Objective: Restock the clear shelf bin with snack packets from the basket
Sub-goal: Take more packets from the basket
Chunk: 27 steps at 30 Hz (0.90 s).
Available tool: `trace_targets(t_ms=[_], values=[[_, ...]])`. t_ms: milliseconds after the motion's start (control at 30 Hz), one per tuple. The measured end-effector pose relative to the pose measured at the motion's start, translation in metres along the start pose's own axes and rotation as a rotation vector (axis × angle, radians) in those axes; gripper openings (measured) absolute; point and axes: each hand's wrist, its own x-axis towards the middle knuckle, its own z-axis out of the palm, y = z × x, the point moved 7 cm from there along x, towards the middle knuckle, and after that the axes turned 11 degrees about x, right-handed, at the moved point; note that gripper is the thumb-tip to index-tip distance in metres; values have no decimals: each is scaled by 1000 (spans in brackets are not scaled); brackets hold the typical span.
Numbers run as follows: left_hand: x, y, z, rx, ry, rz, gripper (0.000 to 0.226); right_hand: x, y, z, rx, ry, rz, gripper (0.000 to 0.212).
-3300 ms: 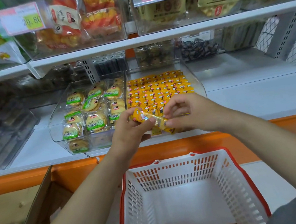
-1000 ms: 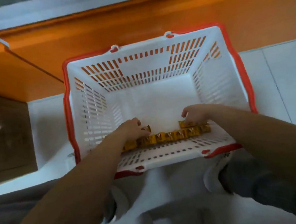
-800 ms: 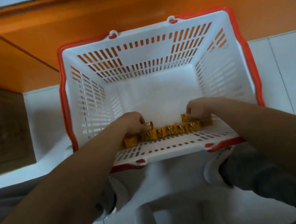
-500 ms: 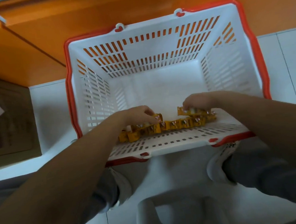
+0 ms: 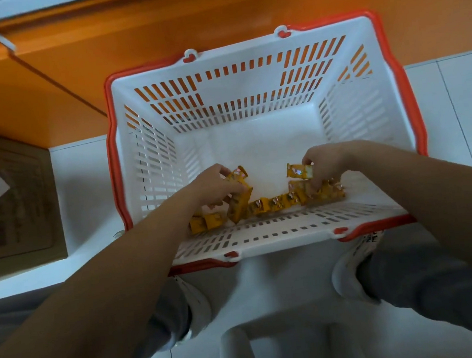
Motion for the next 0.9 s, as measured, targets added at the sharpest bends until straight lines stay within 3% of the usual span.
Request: trace_targets(t_ms=[100,167,267,333,467,600,700,833,900], values=[[-5,7,-18,-188,91,-8,59,-11,-16,-27,208,138,-80,52],[-12,19,-30,-327,136,16,52,-22,-30,-40,472,198,-154,53],[-23,38,-43,-549,139,55,36,-39,-56,-35,881,90,-265,51],[-33,51,-50,-681,145,61,34,-49,-75,-27,990,28,-326,49],[-58,68,-64,-856,201,70,23,-72,-101,-24,1117,115,-419,62],[-96,95,-79,-909,209,117,25,-105,-119,-30,1122,190,-492,66],[-131,118,-93,-903,188,200,37,-137,-131,-44,1126,272,-543,61],[-185,144,-118,-814,175,346,15,-190,-147,-62,1142,271,-622,56],[-210,155,-133,-773,207,419,23,-220,-156,-73,1145,267,-678,55]])
